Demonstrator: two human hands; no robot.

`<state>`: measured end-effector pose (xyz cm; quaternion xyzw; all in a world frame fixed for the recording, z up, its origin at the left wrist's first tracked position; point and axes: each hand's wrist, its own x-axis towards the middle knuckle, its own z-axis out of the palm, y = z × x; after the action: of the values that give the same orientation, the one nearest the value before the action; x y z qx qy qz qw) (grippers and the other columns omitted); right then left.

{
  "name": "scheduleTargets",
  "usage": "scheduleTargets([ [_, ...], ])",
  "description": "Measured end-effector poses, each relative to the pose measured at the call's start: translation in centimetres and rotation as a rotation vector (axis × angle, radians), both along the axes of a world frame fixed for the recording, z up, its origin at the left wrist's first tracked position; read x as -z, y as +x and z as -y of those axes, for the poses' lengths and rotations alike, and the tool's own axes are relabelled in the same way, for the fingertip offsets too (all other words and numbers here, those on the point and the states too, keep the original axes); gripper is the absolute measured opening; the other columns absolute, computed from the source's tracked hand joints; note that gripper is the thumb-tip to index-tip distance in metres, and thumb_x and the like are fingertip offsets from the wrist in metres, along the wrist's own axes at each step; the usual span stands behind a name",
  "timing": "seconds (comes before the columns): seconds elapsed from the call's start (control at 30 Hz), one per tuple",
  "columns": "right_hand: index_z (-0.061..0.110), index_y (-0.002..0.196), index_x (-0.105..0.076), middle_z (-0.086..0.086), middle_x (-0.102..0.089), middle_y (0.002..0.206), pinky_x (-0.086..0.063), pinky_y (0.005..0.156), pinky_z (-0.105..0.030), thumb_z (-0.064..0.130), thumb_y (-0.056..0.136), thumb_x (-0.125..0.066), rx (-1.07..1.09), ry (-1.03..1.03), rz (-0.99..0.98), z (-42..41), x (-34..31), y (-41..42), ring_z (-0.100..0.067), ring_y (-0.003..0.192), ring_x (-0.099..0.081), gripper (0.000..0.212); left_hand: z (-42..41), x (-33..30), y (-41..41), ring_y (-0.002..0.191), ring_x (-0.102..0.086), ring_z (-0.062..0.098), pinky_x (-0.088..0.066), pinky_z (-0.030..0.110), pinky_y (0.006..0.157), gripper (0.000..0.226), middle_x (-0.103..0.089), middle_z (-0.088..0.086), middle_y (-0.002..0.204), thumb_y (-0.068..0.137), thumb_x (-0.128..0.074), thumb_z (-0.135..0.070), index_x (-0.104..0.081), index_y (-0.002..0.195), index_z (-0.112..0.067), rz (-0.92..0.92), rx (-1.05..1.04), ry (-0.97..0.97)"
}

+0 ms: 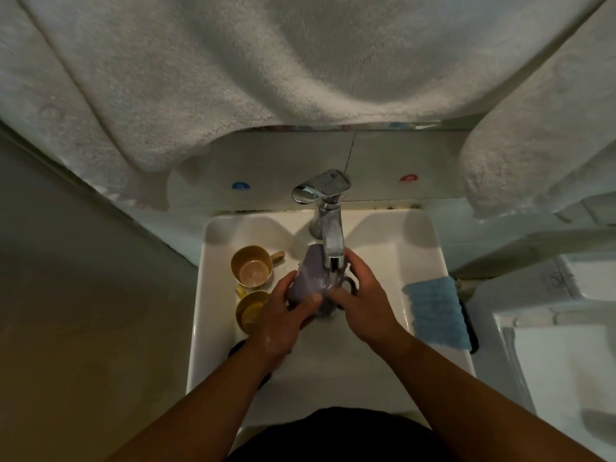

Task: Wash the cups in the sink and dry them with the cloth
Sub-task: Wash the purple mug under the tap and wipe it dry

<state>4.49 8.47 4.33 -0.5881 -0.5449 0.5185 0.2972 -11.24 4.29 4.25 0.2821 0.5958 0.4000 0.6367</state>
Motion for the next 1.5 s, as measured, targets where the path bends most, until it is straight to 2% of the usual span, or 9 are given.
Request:
scheduleTargets([
  [0.23,0.031,0.143,-0.049,0.010,-0.059,0.134,-0.055,0.099,-0.036,0.004,0.093,-0.060,0.066,-0.021,-0.027,0.1,-0.3,-0.5,-0.008,0.122,-0.055,0.057,0.2,0.4,-0.1,0.121,-0.061,0.016,-0.056,0.041,0.099,0.087,-0.056,-0.004,0.141,0.078,-0.086,-0.031,-0.039,0.151,-0.030,-0.203,0.073,0.023],
  [0.37,0.027,0.140,-0.054,0.005,-0.062,0.131,-0.057,0.096,-0.046,0.001,0.093,-0.056,0.127,-0.056,-0.016,-0.2,-0.2,-0.6,-0.014,0.119,-0.059,0.054,0.3,-0.1,-0.2,0.104,-0.060,0.000,-0.056,0.021,0.079,0.080,-0.054,-0.010,0.136,0.081,-0.083,-0.028,-0.038,0.148,-0.033,-0.211,0.099,0.033],
  [0.47,0.031,0.134,-0.059,0.007,-0.066,0.124,-0.058,0.093,-0.047,0.003,0.089,-0.055,0.142,-0.050,0.004,-0.6,-0.1,-0.7,-0.013,0.114,-0.062,0.054,0.3,0.1,-0.4,0.111,-0.062,0.006,-0.058,0.029,0.089,0.082,-0.055,-0.006,0.140,0.081,-0.084,-0.031,-0.039,0.150,-0.032,-0.175,0.081,0.028],
  [0.57,0.029,0.136,-0.055,0.010,-0.065,0.122,-0.059,0.090,-0.034,0.002,0.082,-0.065,0.065,-0.023,0.004,-0.3,-0.4,-0.7,-0.003,0.110,-0.061,0.061,0.2,0.0,-0.4,0.120,-0.063,0.017,-0.057,0.045,0.098,0.092,-0.058,-0.002,0.141,0.071,-0.088,-0.044,-0.042,0.150,-0.031,-0.128,0.041,0.012],
  [0.67,0.028,0.138,-0.052,0.011,-0.064,0.123,-0.056,0.087,-0.021,0.003,0.080,-0.070,0.027,-0.014,0.004,-0.2,-0.6,-0.7,0.002,0.110,-0.059,0.066,0.1,-0.1,-0.6,0.119,-0.064,0.016,-0.057,0.044,0.098,0.096,-0.062,-0.005,0.136,0.066,-0.091,-0.046,-0.044,0.149,-0.032,-0.097,0.037,0.017],
  [0.83,0.031,0.126,-0.065,0.004,-0.068,0.119,-0.062,0.082,-0.046,0.006,0.092,-0.053,0.183,-0.092,-0.014,-1.3,-0.8,-0.7,-0.016,0.108,-0.063,0.044,0.0,0.3,-0.6,0.119,-0.065,0.025,-0.056,0.050,0.098,0.097,-0.058,0.000,0.142,0.066,-0.090,-0.046,-0.042,0.150,-0.033,-0.012,0.046,-0.061],
  [1.17,0.028,0.147,-0.045,0.008,-0.055,0.138,-0.051,0.102,-0.032,0.015,0.085,-0.073,-0.027,-0.013,0.067,0.0,0.0,-0.2,-0.007,0.124,-0.051,0.069,0.1,0.7,-0.4,0.122,-0.062,0.031,-0.056,0.051,0.098,0.089,-0.051,0.003,0.148,0.067,-0.083,-0.039,-0.044,0.147,-0.033,0.042,-0.003,-0.092],
  [1.37,0.029,0.139,-0.054,0.007,-0.061,0.130,-0.057,0.095,-0.045,0.006,0.090,-0.063,0.050,-0.035,0.000,-0.7,-0.8,-0.4,-0.013,0.119,-0.057,0.055,0.2,0.5,0.0,0.118,-0.062,0.021,-0.060,0.025,0.080,0.074,-0.051,-0.008,0.136,0.085,-0.078,-0.023,-0.038,0.146,-0.036,-0.066,0.026,-0.026],
  [1.5,0.025,0.134,-0.057,0.004,-0.063,0.128,-0.058,0.092,-0.051,0.003,0.091,-0.060,0.111,-0.035,0.017,-0.6,-0.8,-0.3,-0.017,0.120,-0.058,0.049,0.2,0.4,-0.2,0.118,-0.060,0.017,-0.060,0.033,0.089,0.075,-0.051,-0.005,0.139,0.083,-0.080,-0.025,-0.039,0.144,-0.038,-0.121,0.051,0.005],
])
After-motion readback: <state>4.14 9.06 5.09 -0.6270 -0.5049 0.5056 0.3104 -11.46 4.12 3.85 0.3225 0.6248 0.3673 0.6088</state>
